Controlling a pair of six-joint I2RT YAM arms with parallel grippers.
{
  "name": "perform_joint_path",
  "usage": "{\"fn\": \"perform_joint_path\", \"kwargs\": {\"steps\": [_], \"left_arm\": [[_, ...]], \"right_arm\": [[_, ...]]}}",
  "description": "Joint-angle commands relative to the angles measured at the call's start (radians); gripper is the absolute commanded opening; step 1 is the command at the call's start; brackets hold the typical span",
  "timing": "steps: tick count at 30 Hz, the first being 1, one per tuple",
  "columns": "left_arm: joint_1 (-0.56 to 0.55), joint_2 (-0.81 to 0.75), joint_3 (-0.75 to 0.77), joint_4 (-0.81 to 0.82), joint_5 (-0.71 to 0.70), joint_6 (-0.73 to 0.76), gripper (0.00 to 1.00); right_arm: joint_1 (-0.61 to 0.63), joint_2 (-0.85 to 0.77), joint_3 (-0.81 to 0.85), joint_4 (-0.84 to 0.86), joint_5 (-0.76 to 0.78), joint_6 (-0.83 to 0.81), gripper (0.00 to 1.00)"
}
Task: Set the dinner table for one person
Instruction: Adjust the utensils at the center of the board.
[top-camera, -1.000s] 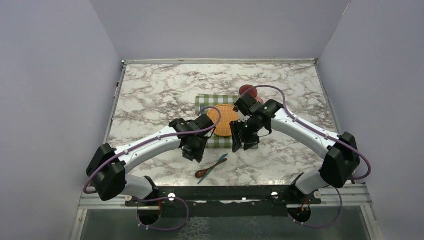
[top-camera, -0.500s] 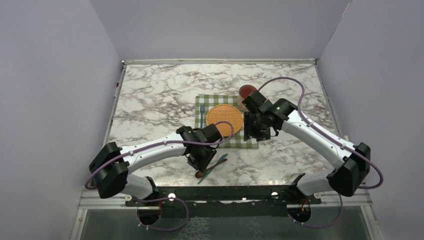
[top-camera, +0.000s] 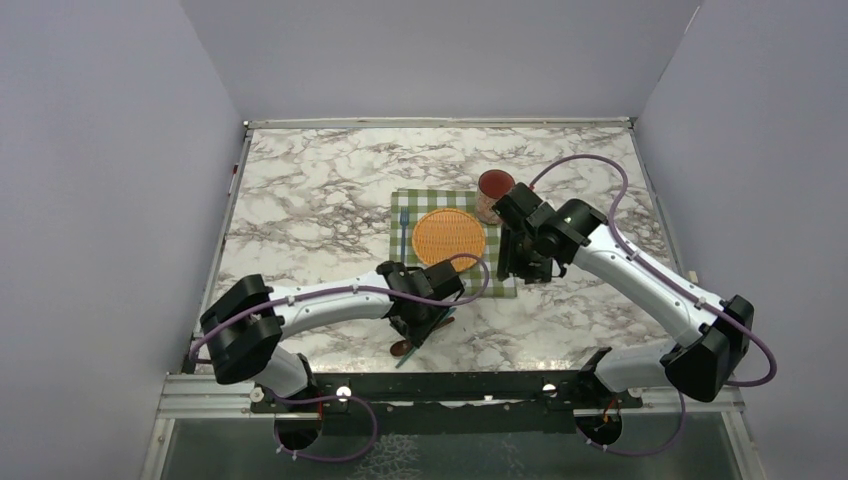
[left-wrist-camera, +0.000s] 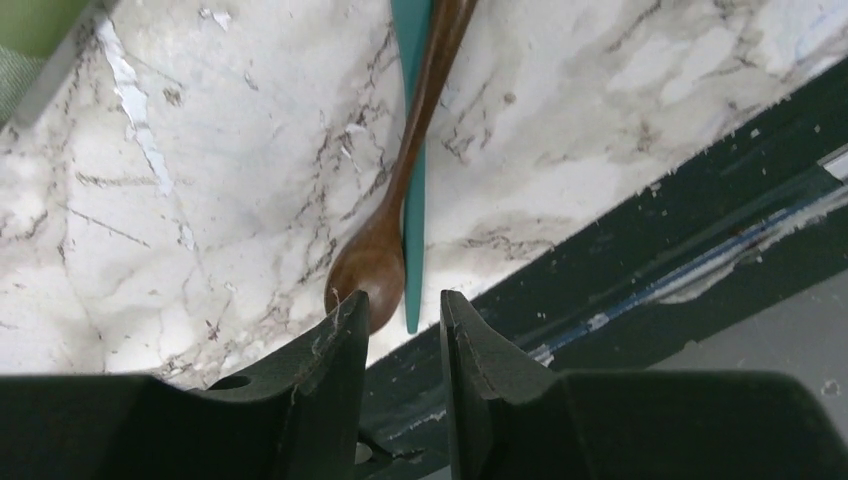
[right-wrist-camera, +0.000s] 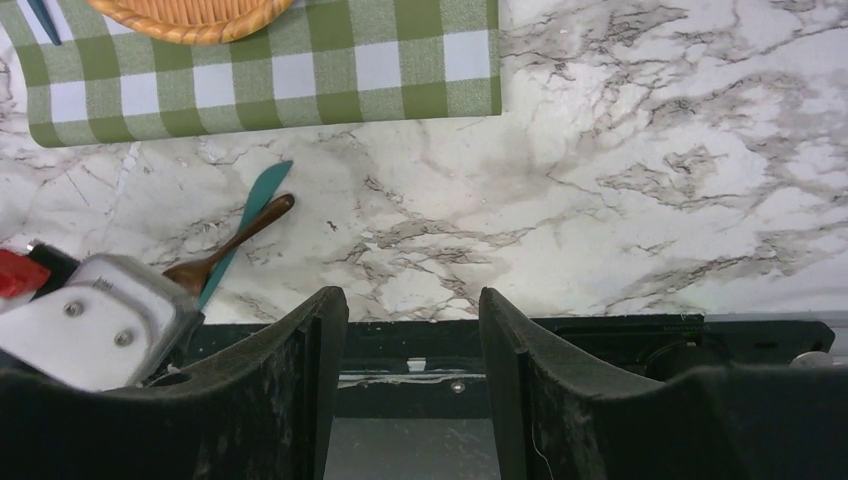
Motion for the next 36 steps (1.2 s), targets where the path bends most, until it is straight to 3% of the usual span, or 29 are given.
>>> {"fn": "perform_joint_path", "kwargs": {"steps": [1,8,31,36], "left_arm": [[-0.004,0.059,0.043,0.055,-0.049,0.010,0.35],[-0.004,0.170,0.109,0.064,-0.058,0.056,0.34],[-0.004,0.257,0.070,0.112,-0.028,0.047,0.29],[-0.004,0.270,0.077,0.112,-0.005,0.046,0.18]], "right_arm": [[0.001,-0.040,0.025,-0.045,0.045,0.038,0.56],[0.001,-0.054,0.023,-0.040,0.041,0.043,0.55],[0.001,-0.086,0.020,-0.042,0.051,0.039,0.55],[0.001,-0.096,0.019,-0.043,0.061,0.040,0.55]]}}
